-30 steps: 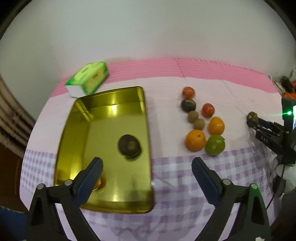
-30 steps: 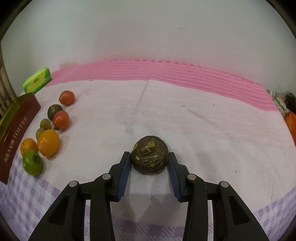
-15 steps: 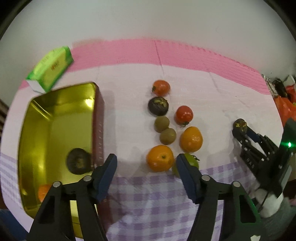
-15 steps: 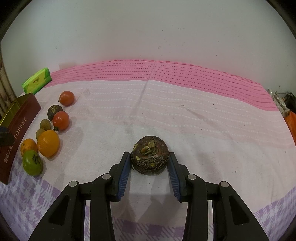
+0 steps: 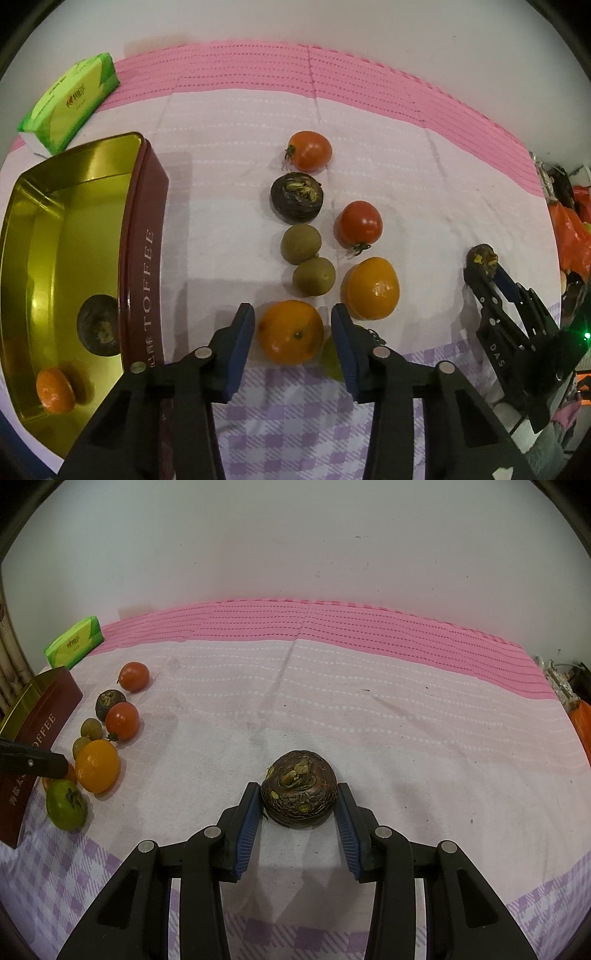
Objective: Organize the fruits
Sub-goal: 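Move the left gripper to a second mandarin and close on it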
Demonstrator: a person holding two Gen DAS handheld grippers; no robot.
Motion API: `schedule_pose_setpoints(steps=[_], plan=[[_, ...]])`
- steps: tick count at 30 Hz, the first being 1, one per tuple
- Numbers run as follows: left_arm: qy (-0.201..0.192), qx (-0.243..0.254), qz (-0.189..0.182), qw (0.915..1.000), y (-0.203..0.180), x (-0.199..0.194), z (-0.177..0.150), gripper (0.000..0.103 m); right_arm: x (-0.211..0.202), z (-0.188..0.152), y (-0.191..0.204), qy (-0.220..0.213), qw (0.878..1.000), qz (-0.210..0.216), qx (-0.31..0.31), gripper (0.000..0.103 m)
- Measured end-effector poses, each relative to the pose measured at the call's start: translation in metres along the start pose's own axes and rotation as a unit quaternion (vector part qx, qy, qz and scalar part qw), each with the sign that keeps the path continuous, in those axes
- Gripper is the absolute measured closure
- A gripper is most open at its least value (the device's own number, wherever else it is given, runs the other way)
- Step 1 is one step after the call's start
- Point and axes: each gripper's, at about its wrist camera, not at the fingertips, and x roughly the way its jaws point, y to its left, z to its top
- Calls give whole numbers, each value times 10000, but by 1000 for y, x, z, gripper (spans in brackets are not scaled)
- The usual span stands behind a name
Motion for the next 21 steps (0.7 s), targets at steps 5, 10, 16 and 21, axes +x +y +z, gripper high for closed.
schedule_pose_setpoints(steps=[5,10,16,21], plan=[[-40,-54,-136,9999,9,-5,-9,71,0,0,0,-1,10000,-4,0,61],[-91,-29,-163,9998,16,-12,-18,71,0,0,0,0,10000,-4,0,61],[-142,-79,-204,9997,22,-17,-27,72,0,0,0,1,10000,-8,-2,61],[-220,-75,-242,9994,21,-25,-33,79,0,0,0,1,10000,-8,-1,61]])
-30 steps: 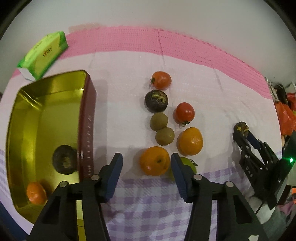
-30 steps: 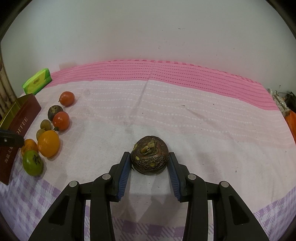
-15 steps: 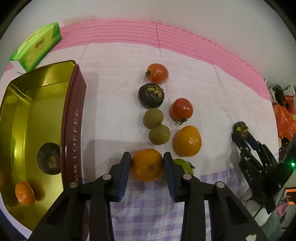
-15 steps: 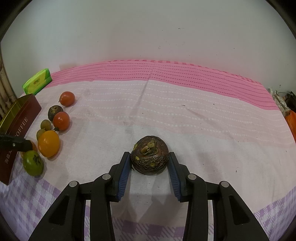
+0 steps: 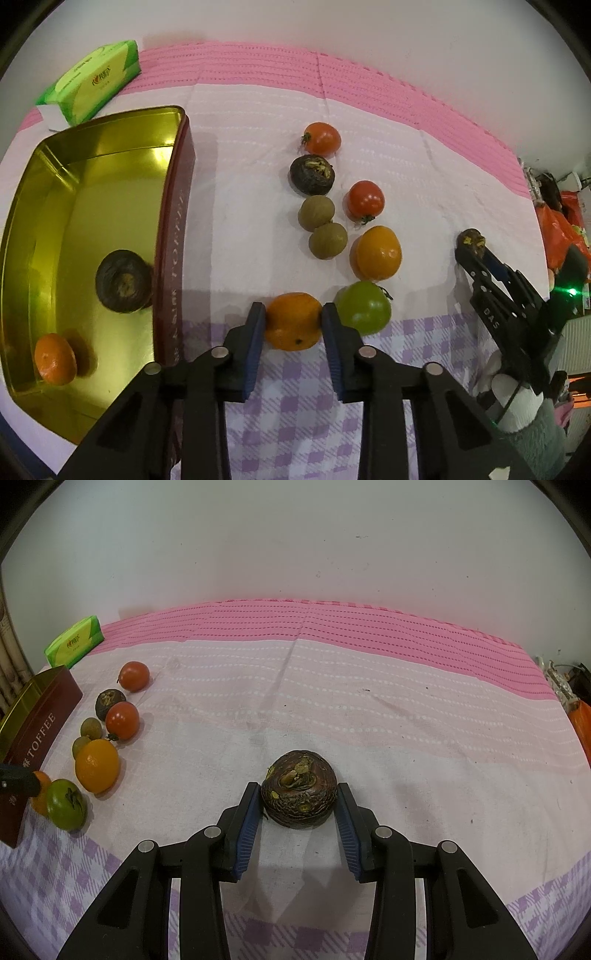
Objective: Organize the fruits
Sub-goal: 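Move the left gripper to a second mandarin and close on it, then lift the second mandarin with the left gripper and carry it over the tin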
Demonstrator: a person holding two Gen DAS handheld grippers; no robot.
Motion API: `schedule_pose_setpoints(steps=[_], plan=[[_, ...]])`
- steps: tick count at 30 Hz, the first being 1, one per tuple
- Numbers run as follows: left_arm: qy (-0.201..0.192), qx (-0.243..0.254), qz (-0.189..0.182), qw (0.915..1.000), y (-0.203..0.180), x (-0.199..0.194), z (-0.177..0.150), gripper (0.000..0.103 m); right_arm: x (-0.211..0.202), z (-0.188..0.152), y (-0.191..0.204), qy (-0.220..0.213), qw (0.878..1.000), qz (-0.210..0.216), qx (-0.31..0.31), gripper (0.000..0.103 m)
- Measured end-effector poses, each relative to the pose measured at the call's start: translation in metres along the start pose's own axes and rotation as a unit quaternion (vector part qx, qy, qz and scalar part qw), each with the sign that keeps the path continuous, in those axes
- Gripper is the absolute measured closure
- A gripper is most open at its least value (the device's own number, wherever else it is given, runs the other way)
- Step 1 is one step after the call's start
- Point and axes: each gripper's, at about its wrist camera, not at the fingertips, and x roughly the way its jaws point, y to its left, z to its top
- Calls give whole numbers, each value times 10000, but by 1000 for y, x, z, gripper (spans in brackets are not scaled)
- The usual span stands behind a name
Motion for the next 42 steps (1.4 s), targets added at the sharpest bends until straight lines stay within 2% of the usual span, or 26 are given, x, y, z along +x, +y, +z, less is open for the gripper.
schedule_pose_setpoints(steps=[3,9,12,16,19,26,33,42], plan=[[-66,75,-35,9999,-2,-8,-2,92,0,0,0,1,10000,-1,-1,61],[18,64,26,10000,0,1,-1,92,0,0,1,2,10000,-6,-4,61],[-30,121,-6,9999,-4,3,-1,89,0,0,1,3,10000,-6,-6,61],[-139,431,127,9989,-13,2,-3,76,0,0,1,5,10000,-4,-3,61],[-146,618,211,9978,-17,5,-6,75,0,0,0,5,10000,-6,-4,61],[-183,616,304,9975,-16,17,-6,74,0,0,1,6,10000,-8,-3,61],[-213,635,337,9972,-19,28,2,68,0,0,0,7,10000,-7,0,61],[-236,620,348,9972,-19,35,5,68,0,0,1,7,10000,-12,5,60]])
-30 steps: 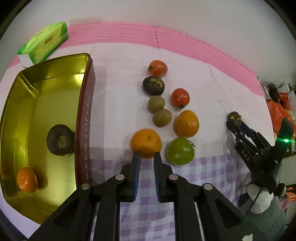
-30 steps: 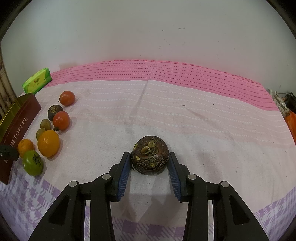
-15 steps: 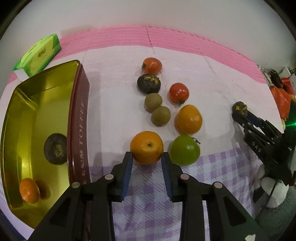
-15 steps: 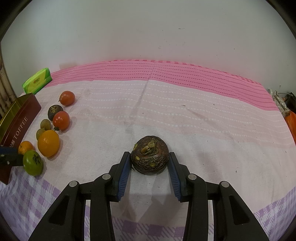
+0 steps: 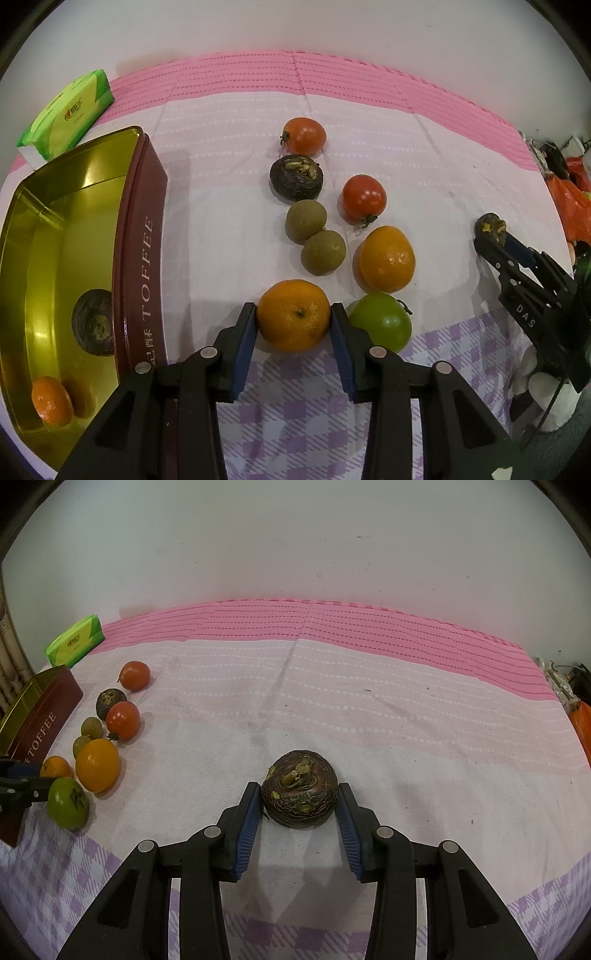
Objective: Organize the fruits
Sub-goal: 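Lift the second mandarin with the left gripper and carry it over the tin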
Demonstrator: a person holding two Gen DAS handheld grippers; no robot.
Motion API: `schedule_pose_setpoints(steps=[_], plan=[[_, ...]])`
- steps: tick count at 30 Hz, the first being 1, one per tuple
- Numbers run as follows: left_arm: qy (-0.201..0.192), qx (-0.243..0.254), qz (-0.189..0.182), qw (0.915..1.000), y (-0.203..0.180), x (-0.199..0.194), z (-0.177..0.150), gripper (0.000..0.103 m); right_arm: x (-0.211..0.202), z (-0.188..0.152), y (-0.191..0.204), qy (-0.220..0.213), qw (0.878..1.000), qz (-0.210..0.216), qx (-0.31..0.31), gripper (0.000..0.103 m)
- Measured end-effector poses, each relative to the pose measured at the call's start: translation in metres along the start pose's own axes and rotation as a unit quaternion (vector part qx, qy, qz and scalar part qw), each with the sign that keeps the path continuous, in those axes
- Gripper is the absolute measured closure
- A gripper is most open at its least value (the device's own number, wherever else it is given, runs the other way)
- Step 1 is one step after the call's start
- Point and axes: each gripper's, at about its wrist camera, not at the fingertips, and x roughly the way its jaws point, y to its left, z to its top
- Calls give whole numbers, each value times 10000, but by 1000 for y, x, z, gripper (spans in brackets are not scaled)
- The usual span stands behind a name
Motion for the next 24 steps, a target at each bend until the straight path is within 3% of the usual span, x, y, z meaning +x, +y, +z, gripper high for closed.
schedule_pose_setpoints(steps=[13,24], plan=[[-21,35,18,10000,0,-8,-12,70,0,0,0,0,10000,-3,-1,60],[-381,-35,31,9993,17,-53,-22,70,0,0,0,2,10000,-3,2,60]])
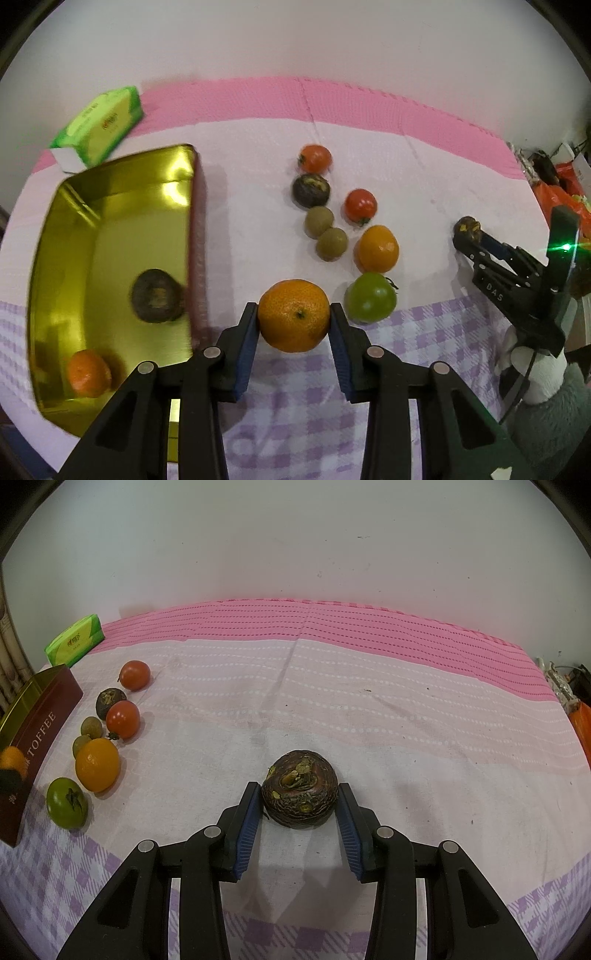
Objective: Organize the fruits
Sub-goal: 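Lift the second mandarin with the left gripper and carry it over the tin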
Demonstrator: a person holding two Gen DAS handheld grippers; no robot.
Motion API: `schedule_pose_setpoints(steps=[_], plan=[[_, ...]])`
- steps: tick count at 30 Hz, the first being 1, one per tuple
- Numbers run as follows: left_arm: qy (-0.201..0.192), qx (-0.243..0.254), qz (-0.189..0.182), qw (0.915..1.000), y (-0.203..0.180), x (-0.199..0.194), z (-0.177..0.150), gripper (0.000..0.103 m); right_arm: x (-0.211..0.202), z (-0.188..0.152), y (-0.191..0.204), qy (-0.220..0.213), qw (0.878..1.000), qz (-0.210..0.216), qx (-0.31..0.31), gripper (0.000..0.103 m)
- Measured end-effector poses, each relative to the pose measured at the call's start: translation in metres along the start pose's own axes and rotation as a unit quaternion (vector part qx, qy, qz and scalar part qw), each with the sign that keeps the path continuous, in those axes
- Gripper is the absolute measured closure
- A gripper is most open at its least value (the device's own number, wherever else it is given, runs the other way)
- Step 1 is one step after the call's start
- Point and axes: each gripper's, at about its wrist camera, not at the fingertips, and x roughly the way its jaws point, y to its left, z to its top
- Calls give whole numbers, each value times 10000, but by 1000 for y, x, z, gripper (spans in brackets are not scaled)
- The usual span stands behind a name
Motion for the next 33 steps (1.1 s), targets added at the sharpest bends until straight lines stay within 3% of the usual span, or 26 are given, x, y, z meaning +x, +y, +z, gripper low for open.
schedule_pose_setpoints(steps=[4,6,16,23,29,33], plan=[[-89,-114,169,9998,21,-10,-2,70,0,0,0,1,10000,-5,-3,60],[-64,-279,-72,9996,37,-13,-4,69,0,0,0,1,10000,-7,-4,60],[-234,-566,-367,9974,60,-31,-9,70,0,0,0,5,10000,-12,-9,60],[-388,-634,235,9970,86,-39,-6,70,0,0,0,6,10000,-13,-8,60],[-226,-924,950,9909,133,-25,-6,70,0,0,0,6,10000,-16,-9,60],[-158,-1012,1184,9877,153,-17,-7,70,0,0,1,6,10000,-19,-11,60]])
